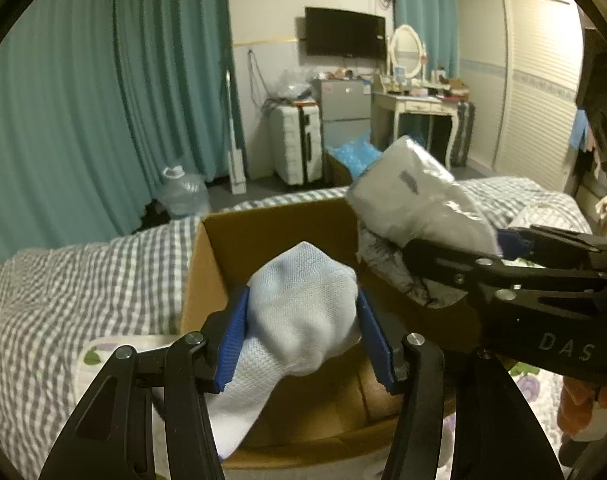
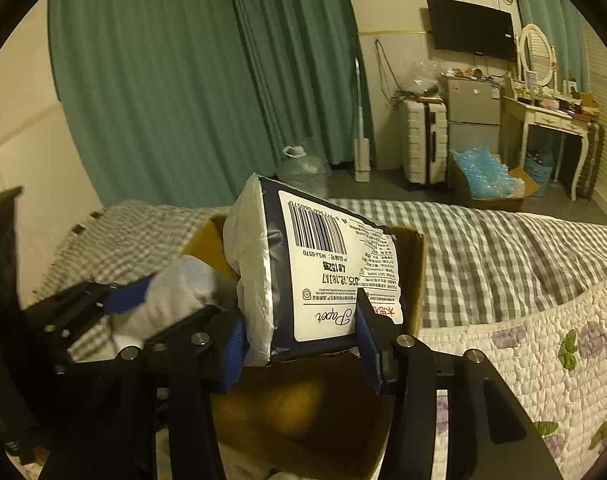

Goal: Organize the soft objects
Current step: 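Carry the package and sock over the box and open both tools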

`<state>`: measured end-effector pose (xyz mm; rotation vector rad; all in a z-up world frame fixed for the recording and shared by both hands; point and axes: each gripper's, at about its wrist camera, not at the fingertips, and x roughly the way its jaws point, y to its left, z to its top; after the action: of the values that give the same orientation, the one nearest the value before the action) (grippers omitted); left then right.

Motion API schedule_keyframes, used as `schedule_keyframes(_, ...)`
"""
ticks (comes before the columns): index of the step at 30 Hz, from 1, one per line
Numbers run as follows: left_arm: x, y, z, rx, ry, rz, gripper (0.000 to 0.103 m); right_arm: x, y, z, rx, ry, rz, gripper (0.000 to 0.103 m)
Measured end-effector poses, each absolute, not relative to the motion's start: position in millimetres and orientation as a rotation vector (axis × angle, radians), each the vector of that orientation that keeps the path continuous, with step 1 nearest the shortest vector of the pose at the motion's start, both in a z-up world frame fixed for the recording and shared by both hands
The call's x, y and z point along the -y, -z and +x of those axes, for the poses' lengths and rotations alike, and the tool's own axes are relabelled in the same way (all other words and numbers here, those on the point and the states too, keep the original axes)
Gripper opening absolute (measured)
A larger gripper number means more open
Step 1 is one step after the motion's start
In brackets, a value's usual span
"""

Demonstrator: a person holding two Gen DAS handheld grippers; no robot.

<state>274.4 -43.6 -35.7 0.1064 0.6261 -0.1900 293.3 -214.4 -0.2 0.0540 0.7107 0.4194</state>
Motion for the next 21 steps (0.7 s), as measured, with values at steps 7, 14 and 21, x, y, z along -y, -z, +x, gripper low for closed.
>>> schedule_keyframes(7, 43.7, 31.7, 264.6, -0.606, 0.177, 0.1, 0.083, 226.3, -9.5, 286.0, -0.668, -0.35, 0.036, 0.076)
schedule_keyframes(14, 34.1, -16.1, 224.5, -0.539, 0.134, 0.105, 0.083, 243.0, -75.8, 244.3, -0.568, -0.315, 0.031, 0.095)
schedule_keyframes(21, 17.3, -78.2, 153.8, -0.426, 0.123, 0.088, 0.095, 249.1, -161.2, 162.2, -0.472, -0.29, -0.06, 0.1)
